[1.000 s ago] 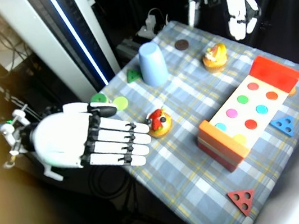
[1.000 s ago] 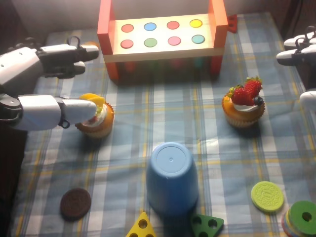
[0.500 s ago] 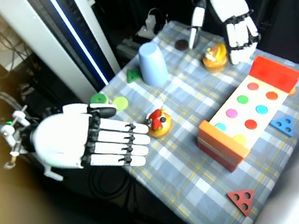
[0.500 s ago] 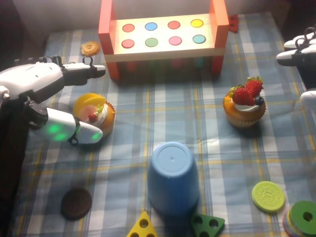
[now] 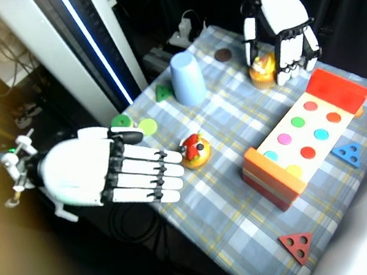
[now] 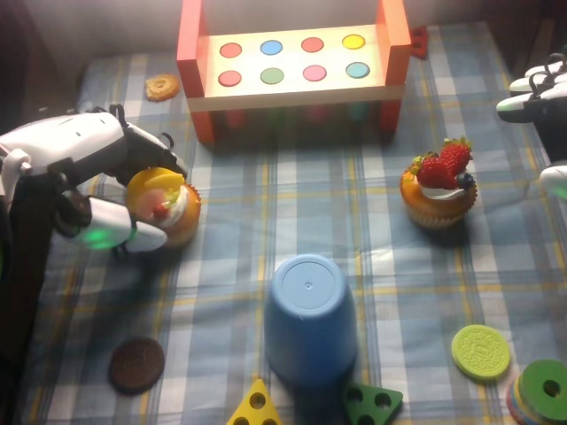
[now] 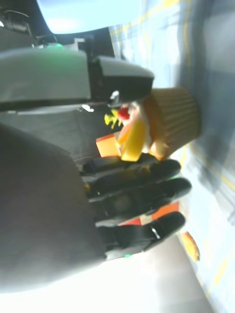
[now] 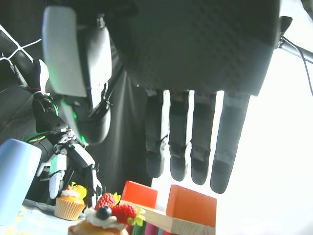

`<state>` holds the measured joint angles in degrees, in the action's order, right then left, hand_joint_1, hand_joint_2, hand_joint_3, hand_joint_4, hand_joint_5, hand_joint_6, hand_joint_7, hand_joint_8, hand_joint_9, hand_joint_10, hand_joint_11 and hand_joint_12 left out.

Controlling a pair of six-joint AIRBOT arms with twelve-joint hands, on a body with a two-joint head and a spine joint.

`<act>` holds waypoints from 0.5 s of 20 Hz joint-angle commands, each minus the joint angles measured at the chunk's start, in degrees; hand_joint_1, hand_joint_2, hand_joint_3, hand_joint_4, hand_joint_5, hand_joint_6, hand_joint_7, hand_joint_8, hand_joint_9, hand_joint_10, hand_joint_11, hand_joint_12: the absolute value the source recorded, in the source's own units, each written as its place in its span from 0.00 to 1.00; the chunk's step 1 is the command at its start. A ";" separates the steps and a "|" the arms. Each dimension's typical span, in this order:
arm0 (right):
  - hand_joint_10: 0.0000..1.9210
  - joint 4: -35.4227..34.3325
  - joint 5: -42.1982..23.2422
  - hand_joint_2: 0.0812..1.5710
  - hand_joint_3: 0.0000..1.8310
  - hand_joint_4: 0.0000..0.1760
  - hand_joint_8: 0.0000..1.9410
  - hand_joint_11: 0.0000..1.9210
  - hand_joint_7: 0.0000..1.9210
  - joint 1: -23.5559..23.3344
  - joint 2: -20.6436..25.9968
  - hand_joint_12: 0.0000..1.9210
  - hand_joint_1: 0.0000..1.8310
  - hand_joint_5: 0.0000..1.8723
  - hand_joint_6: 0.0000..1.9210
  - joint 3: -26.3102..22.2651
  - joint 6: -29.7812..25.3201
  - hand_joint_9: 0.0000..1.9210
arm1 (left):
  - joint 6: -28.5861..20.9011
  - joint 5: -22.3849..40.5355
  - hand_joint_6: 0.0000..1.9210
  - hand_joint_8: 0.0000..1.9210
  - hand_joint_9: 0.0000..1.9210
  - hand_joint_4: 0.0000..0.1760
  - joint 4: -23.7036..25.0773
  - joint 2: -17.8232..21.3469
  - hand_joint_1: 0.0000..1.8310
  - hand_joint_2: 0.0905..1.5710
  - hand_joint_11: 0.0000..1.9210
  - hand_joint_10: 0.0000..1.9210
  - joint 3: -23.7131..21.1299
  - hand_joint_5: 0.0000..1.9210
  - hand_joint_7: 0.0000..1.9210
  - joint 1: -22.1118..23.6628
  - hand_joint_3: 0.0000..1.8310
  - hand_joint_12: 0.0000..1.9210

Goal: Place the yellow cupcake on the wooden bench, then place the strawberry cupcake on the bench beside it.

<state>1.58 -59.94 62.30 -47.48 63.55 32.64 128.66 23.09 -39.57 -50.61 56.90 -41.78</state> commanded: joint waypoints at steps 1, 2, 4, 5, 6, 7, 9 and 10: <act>0.00 -1.46 -6.70 0.79 0.00 0.00 0.00 0.21 0.28 -0.69 0.08 0.09 0.22 0.32 0.00 0.27 -0.47 0.24 | 0.00 4.95 0.61 0.72 0.47 0.00 0.48 -0.47 0.65 0.76 0.05 0.04 0.25 0.38 0.45 0.58 0.00 0.44; 0.00 -1.46 -6.70 0.79 0.00 0.00 0.00 0.21 0.28 -0.69 0.08 0.08 0.23 0.32 0.00 0.27 -0.55 0.24 | 0.00 5.44 0.57 0.69 0.50 0.00 -0.06 -1.04 0.66 0.75 0.07 0.06 0.55 0.40 0.47 0.86 0.00 0.44; 0.00 -1.47 -6.70 0.79 0.00 0.00 0.00 0.22 0.29 -0.68 0.08 0.08 0.25 0.32 0.00 0.27 -0.70 0.25 | -0.35 6.21 0.53 0.65 0.52 0.00 -0.62 -1.77 0.68 0.72 0.06 0.08 0.92 0.43 0.50 1.45 0.00 0.44; 0.00 -1.47 -6.70 0.79 0.00 0.00 0.00 0.23 0.29 -0.68 0.08 0.08 0.26 0.32 0.00 0.28 -0.70 0.26 | -1.11 6.63 0.53 0.67 0.51 0.00 -0.32 -1.76 0.68 0.73 0.05 0.08 0.91 0.42 0.49 1.58 0.00 0.45; 0.00 -1.46 -6.70 0.79 0.00 0.00 0.00 0.23 0.28 -0.68 0.08 0.08 0.27 0.32 0.00 0.31 -0.71 0.25 | -4.29 7.66 0.49 0.64 0.52 0.00 1.56 -1.27 0.68 0.72 0.07 0.10 0.69 0.45 0.50 1.89 0.00 0.45; 0.00 -1.47 -6.70 0.79 0.00 0.00 0.00 0.23 0.28 -0.68 0.08 0.08 0.27 0.32 0.00 0.31 -0.71 0.25 | -6.75 8.46 0.48 0.62 0.52 0.00 3.15 -0.74 0.68 0.71 0.08 0.11 0.45 0.45 0.52 2.08 0.00 0.45; 0.00 -1.47 -6.70 0.79 0.00 0.00 0.00 0.24 0.29 -0.68 0.07 0.08 0.25 0.32 0.00 0.31 -0.71 0.26 | -14.69 11.33 0.50 0.65 0.50 0.00 8.09 1.37 0.68 0.72 0.07 0.23 -0.44 0.44 0.50 3.02 0.00 0.49; 0.00 -1.48 -6.70 0.79 0.00 0.00 0.00 0.24 0.29 -0.67 0.07 0.08 0.25 0.32 0.00 0.32 -0.71 0.26 | -18.54 13.06 0.53 0.67 0.47 0.00 11.05 2.49 0.67 0.73 0.06 0.30 -0.97 0.43 0.48 3.97 0.00 0.53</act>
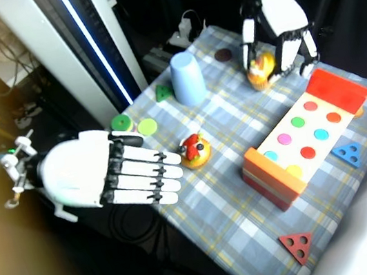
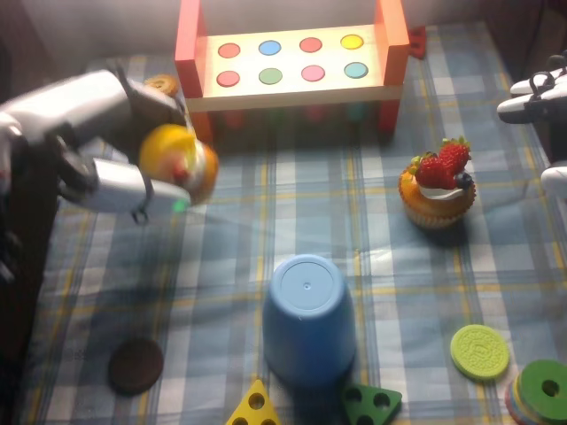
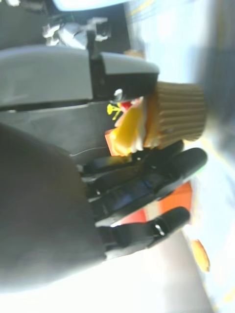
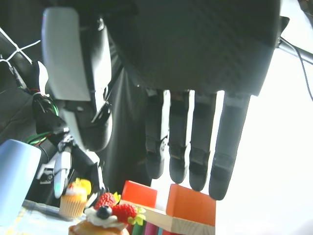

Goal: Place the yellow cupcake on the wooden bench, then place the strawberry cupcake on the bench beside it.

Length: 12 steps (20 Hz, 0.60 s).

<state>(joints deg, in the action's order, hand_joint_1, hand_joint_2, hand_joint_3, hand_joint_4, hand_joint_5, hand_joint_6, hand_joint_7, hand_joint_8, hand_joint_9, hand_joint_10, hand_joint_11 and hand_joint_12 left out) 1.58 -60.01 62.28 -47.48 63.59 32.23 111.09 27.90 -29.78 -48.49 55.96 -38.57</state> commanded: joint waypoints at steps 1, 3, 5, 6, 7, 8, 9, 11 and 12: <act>0.00 -1.48 -6.64 0.79 0.00 0.00 0.00 0.25 0.29 -0.64 0.06 0.08 0.24 0.32 0.00 0.29 -0.30 0.26 | -2.86 9.42 0.60 0.68 0.44 0.00 3.18 1.04 0.65 0.75 0.05 0.31 -0.37 0.40 0.45 1.51 0.00 0.52; 0.00 -1.49 -6.64 0.79 0.00 0.00 0.00 0.25 0.30 -0.63 0.05 0.07 0.22 0.33 0.00 0.38 -0.36 0.27 | -6.23 11.59 0.61 0.63 0.43 0.11 7.29 1.89 0.64 0.73 0.05 0.23 -0.74 0.43 0.46 4.66 0.00 0.48; 0.00 -1.49 -6.64 0.80 0.00 0.00 0.00 0.25 0.30 -0.64 -0.08 0.07 0.22 0.32 0.00 0.56 -0.42 0.27 | -6.45 11.14 0.63 0.53 0.49 0.00 10.59 1.08 0.66 0.72 0.09 0.15 0.38 0.42 0.51 10.32 0.00 0.46; 0.00 -1.48 -6.64 0.80 0.00 0.00 0.00 0.25 0.30 -0.64 -0.16 0.07 0.22 0.32 0.00 0.65 -0.47 0.27 | -6.45 9.67 0.64 0.58 0.51 0.00 11.20 -0.17 0.65 0.73 0.07 0.14 1.76 0.40 0.49 12.94 0.00 0.47; 0.00 -1.48 -6.64 0.80 0.00 0.00 0.00 0.25 0.30 -0.64 -0.28 0.07 0.22 0.33 0.00 0.77 -0.54 0.27 | -6.45 8.30 0.65 0.59 0.50 0.00 11.28 -1.42 0.65 0.74 0.07 0.14 3.01 0.40 0.49 15.01 0.00 0.50; 0.00 -1.44 -6.64 0.80 0.00 0.00 0.00 0.25 0.30 -0.69 -0.52 0.07 0.22 0.33 0.00 1.01 -0.72 0.27 | -6.47 5.12 0.60 0.59 0.45 0.00 11.12 -3.35 0.65 0.73 0.06 0.24 5.61 0.43 0.49 18.08 0.00 0.68; 0.00 -1.34 -6.64 0.80 0.00 0.00 0.00 0.25 0.30 -0.79 -0.66 0.07 0.23 0.33 0.00 1.18 -0.89 0.27 | -6.47 2.12 0.55 0.57 0.43 0.00 10.43 -5.14 0.66 0.71 0.09 0.31 8.10 0.45 0.52 19.95 0.00 0.75; 0.00 -0.95 -6.57 0.80 0.00 0.00 0.00 0.26 0.31 -1.04 -0.90 0.07 0.23 0.33 0.00 1.45 -1.05 0.28 | -6.07 -2.99 0.53 0.56 0.38 0.00 8.02 -8.54 0.67 0.71 0.14 0.39 13.09 0.45 0.53 22.38 0.00 0.78; 0.00 -0.44 -6.11 0.80 0.00 0.00 0.00 0.26 0.31 -1.57 -1.17 0.07 0.23 0.33 0.00 1.67 -1.33 0.28 | -4.86 -5.26 0.55 0.55 0.37 0.00 6.16 -10.17 0.67 0.71 0.11 0.38 15.42 0.44 0.53 23.21 0.00 0.78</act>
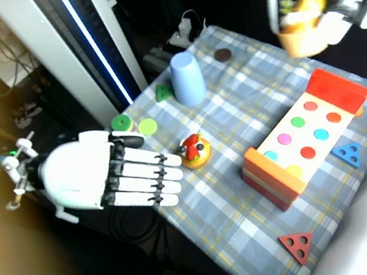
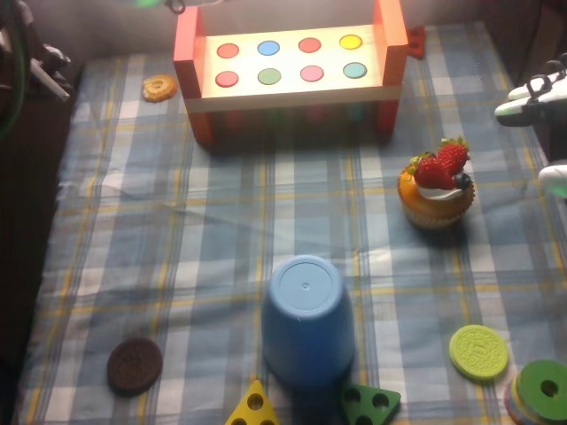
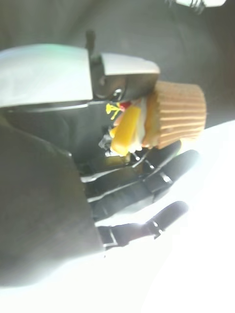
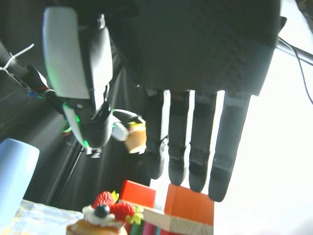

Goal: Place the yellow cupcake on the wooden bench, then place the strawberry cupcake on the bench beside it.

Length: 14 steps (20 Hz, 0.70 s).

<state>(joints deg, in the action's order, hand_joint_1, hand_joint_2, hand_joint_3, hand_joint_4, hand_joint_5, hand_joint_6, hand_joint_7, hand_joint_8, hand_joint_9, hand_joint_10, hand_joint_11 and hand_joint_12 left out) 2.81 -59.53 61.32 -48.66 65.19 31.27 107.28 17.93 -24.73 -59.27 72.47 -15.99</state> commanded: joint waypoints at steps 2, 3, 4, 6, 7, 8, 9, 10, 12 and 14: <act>0.00 -0.43 -5.42 0.80 0.00 0.00 0.00 0.26 0.31 -1.77 -0.66 0.07 0.22 0.32 0.00 0.77 -1.05 0.28 | 4.61 0.54 0.58 0.55 0.38 0.00 -3.91 -1.85 0.66 0.71 0.06 0.30 2.25 0.42 0.53 1.69 0.00 0.74; 0.00 0.11 -4.96 0.80 0.00 0.00 0.00 0.26 0.31 -2.22 -1.05 0.07 0.24 0.32 0.00 1.15 -1.34 0.28 | 7.89 -1.33 0.59 0.55 0.38 0.00 -6.46 -2.99 0.67 0.71 0.05 0.28 3.58 0.42 0.53 1.98 0.00 0.72; 0.00 0.34 -4.82 0.79 0.00 0.00 0.00 0.27 0.31 -2.35 -1.30 0.07 0.24 0.33 0.00 1.40 -1.56 0.28 | 10.52 -3.23 0.24 0.26 0.36 0.00 -8.52 -4.35 0.57 0.68 0.01 0.20 5.01 0.38 0.46 2.05 0.00 0.64; 0.00 0.44 -4.81 0.80 0.00 0.00 0.00 0.27 0.31 -2.35 -1.34 0.07 0.26 0.32 0.00 1.50 -1.69 0.28 | 16.90 -5.90 0.02 0.06 0.40 0.15 -12.99 -7.00 0.51 0.66 0.00 0.09 7.32 0.43 0.50 2.06 0.00 0.57; 0.00 0.57 -4.79 0.80 0.00 0.00 0.00 0.27 0.30 -2.35 -1.35 0.07 0.27 0.32 0.00 1.56 -1.76 0.28 | 22.40 -7.01 0.01 0.03 0.41 0.23 -16.68 -8.07 0.51 0.66 0.01 0.05 8.04 0.44 0.50 2.06 0.00 0.52; 0.00 0.64 -4.76 0.80 0.00 0.00 0.00 0.27 0.30 -2.35 -1.35 0.07 0.27 0.32 0.00 1.61 -1.79 0.28 | 27.53 -7.88 0.00 0.01 0.41 0.34 -20.34 -8.83 0.50 0.66 0.01 0.02 8.54 0.43 0.49 2.06 0.00 0.50; 0.00 0.66 -4.72 0.80 0.00 0.00 0.00 0.27 0.31 -2.35 -1.37 0.07 0.27 0.33 0.00 1.65 -1.80 0.29 | 31.73 -8.55 0.00 0.00 0.41 0.46 -23.75 -9.43 0.49 0.66 0.02 0.01 9.07 0.44 0.49 2.06 0.00 0.47; 0.00 0.69 -4.62 0.79 0.00 0.00 0.00 0.27 0.30 -2.35 -1.38 0.06 0.25 0.33 0.00 1.66 -1.81 0.28 | 33.85 -8.99 0.00 0.00 0.42 0.56 -25.31 -9.94 0.51 0.67 0.02 0.01 9.56 0.43 0.49 2.04 0.00 0.47; 0.00 0.82 -4.41 0.80 0.00 0.00 0.00 0.27 0.31 -2.35 -1.40 0.07 0.25 0.34 0.00 1.66 -1.84 0.29 | 33.95 -10.10 0.00 0.00 0.39 0.76 -25.51 -10.71 0.49 0.67 0.01 0.00 10.61 0.40 0.44 1.94 0.00 0.49; 0.00 0.92 -4.24 0.80 0.00 0.00 0.00 0.26 0.31 -2.35 -1.47 0.06 0.26 0.34 0.00 1.72 -1.84 0.28 | 33.96 -10.59 0.00 0.00 0.39 0.72 -25.53 -11.15 0.48 0.66 0.01 0.00 11.23 0.39 0.43 1.93 0.00 0.52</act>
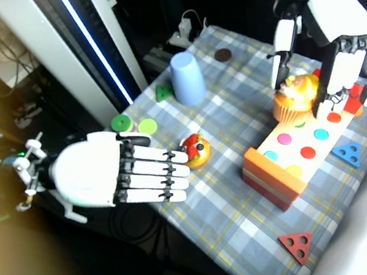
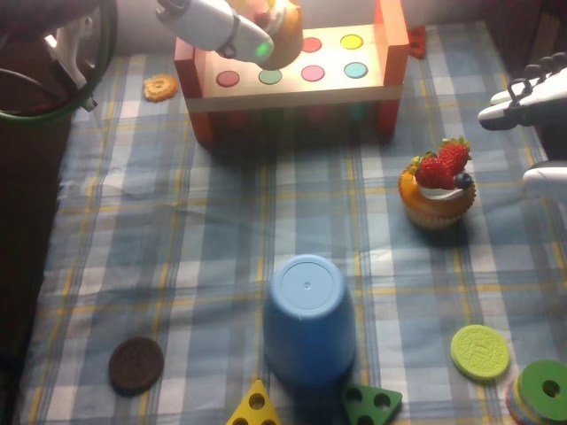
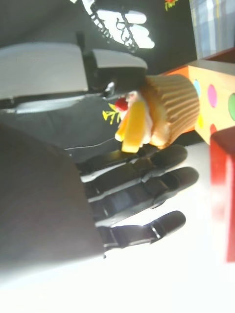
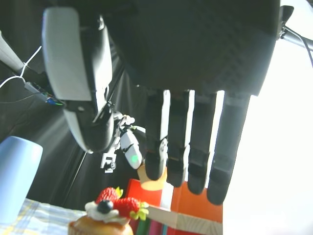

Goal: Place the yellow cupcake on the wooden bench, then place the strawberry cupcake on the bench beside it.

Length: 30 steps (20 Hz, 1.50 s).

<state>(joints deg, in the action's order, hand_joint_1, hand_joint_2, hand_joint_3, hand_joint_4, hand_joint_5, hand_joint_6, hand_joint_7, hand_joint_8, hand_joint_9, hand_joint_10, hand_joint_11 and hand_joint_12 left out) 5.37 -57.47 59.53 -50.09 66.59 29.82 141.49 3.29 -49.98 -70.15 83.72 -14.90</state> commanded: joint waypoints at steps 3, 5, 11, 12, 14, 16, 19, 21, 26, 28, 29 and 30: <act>0.00 -1.57 -6.15 0.80 0.00 0.00 0.00 0.26 0.31 -0.56 -0.15 0.06 0.27 0.34 0.00 0.38 -0.51 0.29 | 0.36 3.72 0.00 0.00 0.38 0.70 -0.27 -0.56 0.32 0.73 0.00 0.00 0.50 0.38 0.42 1.00 0.01 0.51; 0.00 -1.53 -6.01 0.80 0.00 0.00 0.00 0.27 0.31 -0.56 -0.18 0.06 0.28 0.34 0.00 0.39 -0.59 0.29 | 1.29 3.35 0.01 0.01 0.37 0.57 -0.30 -0.56 0.43 0.71 0.00 0.00 0.75 0.39 0.41 1.27 0.00 0.51; 0.00 -1.35 -5.62 0.81 0.00 0.00 0.00 0.28 0.31 -0.55 -0.31 0.07 0.33 0.33 0.00 0.38 -1.02 0.30 | 3.25 2.33 0.00 0.00 0.30 0.52 -0.66 -0.66 0.30 0.75 0.00 0.00 1.30 0.36 0.35 1.05 0.00 0.46; 0.00 -1.35 -5.62 0.81 0.00 0.01 0.00 0.28 0.30 -0.55 -0.31 0.07 0.33 0.32 0.00 0.38 -1.11 0.29 | 3.26 2.33 0.00 0.00 0.32 0.49 -0.66 -0.64 0.37 0.74 0.00 0.01 1.37 0.35 0.35 0.89 0.00 0.45; 0.00 -1.34 -5.62 0.81 0.00 0.02 0.00 0.28 0.30 -0.55 -0.31 0.07 0.34 0.32 0.00 0.38 -1.39 0.29 | 3.26 2.33 0.00 0.02 0.39 0.12 -0.85 -0.50 0.42 0.74 0.02 0.02 1.55 0.37 0.40 0.60 0.00 0.43; 0.00 -1.34 -5.62 0.81 0.00 0.06 0.00 0.27 0.30 -0.54 -0.31 0.07 0.36 0.32 0.00 0.37 -1.45 0.29 | 3.26 2.33 0.00 0.01 0.41 0.09 -1.40 -0.16 0.53 0.68 0.06 0.01 1.64 0.39 0.43 0.18 0.00 0.38; 0.00 -1.30 -5.62 0.81 0.00 0.00 0.00 0.27 0.30 -0.54 -0.31 0.07 0.34 0.32 0.00 0.36 -1.51 0.29 | 3.26 2.34 0.00 0.00 0.35 0.29 -2.24 0.51 0.49 0.72 0.04 0.00 1.81 0.37 0.38 -0.59 0.00 0.34; 0.00 -1.30 -5.62 0.81 0.00 0.01 0.00 0.27 0.30 -0.53 -0.31 0.07 0.33 0.32 0.00 0.36 -1.53 0.29 | 3.26 2.34 0.56 0.00 0.35 0.87 -2.89 0.63 0.48 0.75 0.06 0.00 2.28 0.38 0.38 -0.93 0.04 0.30; 0.00 -1.30 -5.62 0.81 0.00 0.00 0.00 0.27 0.30 -0.53 -0.31 0.07 0.32 0.33 0.00 0.36 -1.59 0.29 | 3.27 2.32 0.00 0.00 0.35 0.35 -5.05 0.53 0.46 0.71 0.06 0.00 3.54 0.37 0.37 -1.88 0.00 0.26; 0.00 -1.30 -5.62 0.81 0.00 0.00 0.00 0.27 0.30 -0.53 -0.31 0.07 0.32 0.33 0.00 0.36 -1.60 0.29 | 3.27 2.32 0.00 0.00 0.34 0.43 -5.05 0.51 0.44 0.71 0.06 0.00 3.49 0.35 0.34 -2.02 0.00 0.26; 0.00 -1.31 -5.62 0.81 0.00 0.00 0.00 0.27 0.30 -0.53 -0.31 0.07 0.32 0.33 0.00 0.36 -1.61 0.29 | 3.27 2.32 0.00 0.00 0.30 0.49 -5.05 0.51 0.46 0.70 0.02 0.00 3.42 0.32 0.31 -2.05 0.00 0.33; 0.00 -1.31 -5.63 0.81 0.00 0.00 0.00 0.27 0.30 -0.53 -0.31 0.07 0.32 0.33 0.00 0.35 -1.61 0.29 | 3.27 2.32 0.00 0.00 0.30 0.49 -5.05 0.51 0.46 0.70 0.02 0.00 3.34 0.32 0.31 -2.07 0.00 0.33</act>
<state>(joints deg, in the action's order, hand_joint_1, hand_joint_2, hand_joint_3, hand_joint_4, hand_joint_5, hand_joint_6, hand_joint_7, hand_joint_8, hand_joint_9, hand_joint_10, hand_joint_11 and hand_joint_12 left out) 5.78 -56.66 59.53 -50.37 66.76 28.53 145.03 1.63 -54.74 -69.78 86.89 -17.39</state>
